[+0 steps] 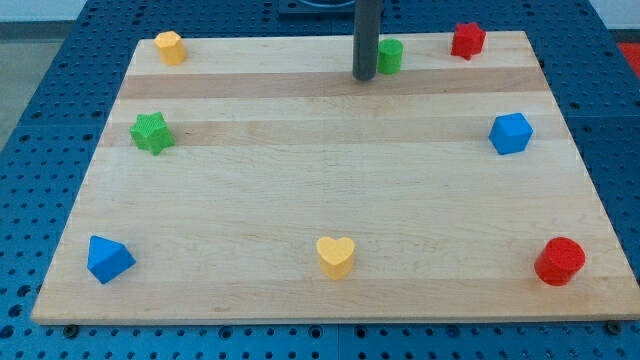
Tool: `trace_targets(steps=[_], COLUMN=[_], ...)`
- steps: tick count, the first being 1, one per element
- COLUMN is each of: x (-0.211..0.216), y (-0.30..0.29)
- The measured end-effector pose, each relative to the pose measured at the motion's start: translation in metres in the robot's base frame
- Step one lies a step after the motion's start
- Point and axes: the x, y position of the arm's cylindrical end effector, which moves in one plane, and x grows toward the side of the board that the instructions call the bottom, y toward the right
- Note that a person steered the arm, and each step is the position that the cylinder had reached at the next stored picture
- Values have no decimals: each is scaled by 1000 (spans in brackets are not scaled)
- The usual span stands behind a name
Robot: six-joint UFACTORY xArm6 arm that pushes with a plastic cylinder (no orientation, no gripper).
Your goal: Move the green circle to the top center of the board
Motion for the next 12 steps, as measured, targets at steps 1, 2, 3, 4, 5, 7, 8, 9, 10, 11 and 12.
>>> trace_targets(steps=[1, 2, 3, 4, 5, 7, 8, 9, 10, 11, 12], x=[16, -14, -29, -35, -37, -56, -58, -58, -58, -58, -58], y=[52, 88, 82, 75, 61, 44, 37, 23, 11, 3, -7])
